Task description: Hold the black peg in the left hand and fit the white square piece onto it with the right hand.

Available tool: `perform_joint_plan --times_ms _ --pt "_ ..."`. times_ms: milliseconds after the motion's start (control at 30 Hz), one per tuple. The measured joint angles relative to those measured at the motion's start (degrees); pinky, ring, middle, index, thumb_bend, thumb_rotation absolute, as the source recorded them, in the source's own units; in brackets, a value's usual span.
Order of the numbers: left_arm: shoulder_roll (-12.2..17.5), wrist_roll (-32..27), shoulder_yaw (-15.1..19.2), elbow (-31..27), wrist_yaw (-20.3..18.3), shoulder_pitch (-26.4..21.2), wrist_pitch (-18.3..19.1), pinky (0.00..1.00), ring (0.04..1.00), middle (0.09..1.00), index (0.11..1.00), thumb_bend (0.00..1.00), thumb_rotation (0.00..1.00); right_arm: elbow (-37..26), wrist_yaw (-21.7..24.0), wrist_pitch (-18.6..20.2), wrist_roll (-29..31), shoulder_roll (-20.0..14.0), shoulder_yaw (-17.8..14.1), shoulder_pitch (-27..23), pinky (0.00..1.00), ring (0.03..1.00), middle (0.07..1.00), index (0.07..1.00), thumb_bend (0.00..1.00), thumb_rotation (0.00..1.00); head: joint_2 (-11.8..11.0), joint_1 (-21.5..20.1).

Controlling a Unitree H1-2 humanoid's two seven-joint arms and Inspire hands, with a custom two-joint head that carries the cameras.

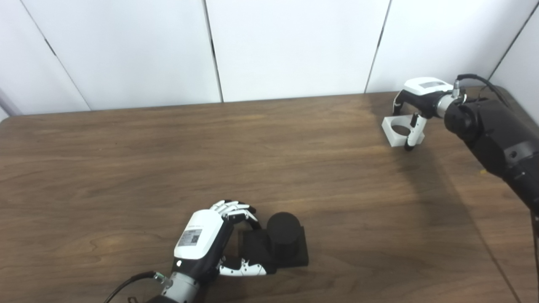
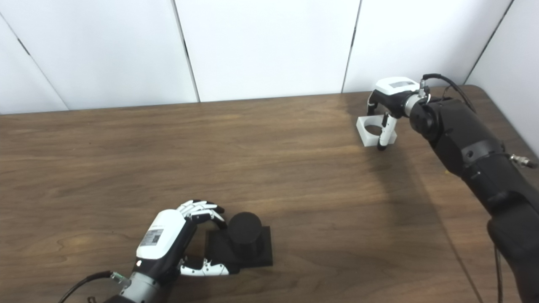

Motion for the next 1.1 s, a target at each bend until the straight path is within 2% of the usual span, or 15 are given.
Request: perform_joint_plan --times_ms 133,367,567,700,933,1100 --pt "0.0 0.0 0.0 0.0 0.0 0.0 0.2 0.9 0.835 0.771 0.488 0.52 0.06 0.6 -0.6 -1.6 -0.3 0.0 0.2 -0.2 0.8 0.818 0.737 0.488 0.52 0.13 0.0 0.0" --pt "0.0 0.0 -0.2 -0.1 -0.1 0.0 0.5 0.9 0.84 0.775 0.488 0.52 0.06 0.6 -0.6 -1.8 -1.3 0.0 0.4 -0.4 0.81 0.817 0.744 0.486 0.52 0.13 0.0 0.0" --pt "0.1 0.0 -0.2 -0.3 -0.3 0.0 0.6 0.9 0.839 0.774 0.488 0.52 0.06 -0.8 -0.2 -1.8 -2.2 0.0 0.6 -0.2 0.88 0.841 0.76 0.486 0.52 0.13 -0.1 0.0" --pt "0.1 0.0 -0.2 -0.4 -0.5 0.0 0.7 0.9 0.841 0.776 0.488 0.52 0.06 -3.4 2.0 -1.5 -2.0 -0.3 0.2 0.5 0.95 0.863 0.769 0.487 0.52 0.13 0.0 0.2" --pt "0.1 0.3 -0.2 -0.6 -0.8 -0.1 0.8 0.9 0.84 0.775 0.488 0.52 0.06 -18.2 9.9 -0.5 0.0 -0.9 -2.3 4.2 1.0 0.865 0.769 0.488 0.52 0.13 0.2 0.7" --pt "0.0 0.7 -0.4 -0.7 -0.8 -0.1 0.9 0.9 0.839 0.774 0.488 0.52 0.06 -33.0 14.0 0.6 1.2 -0.9 -4.8 6.2 1.0 0.845 0.767 0.486 0.52 0.13 0.4 0.7"
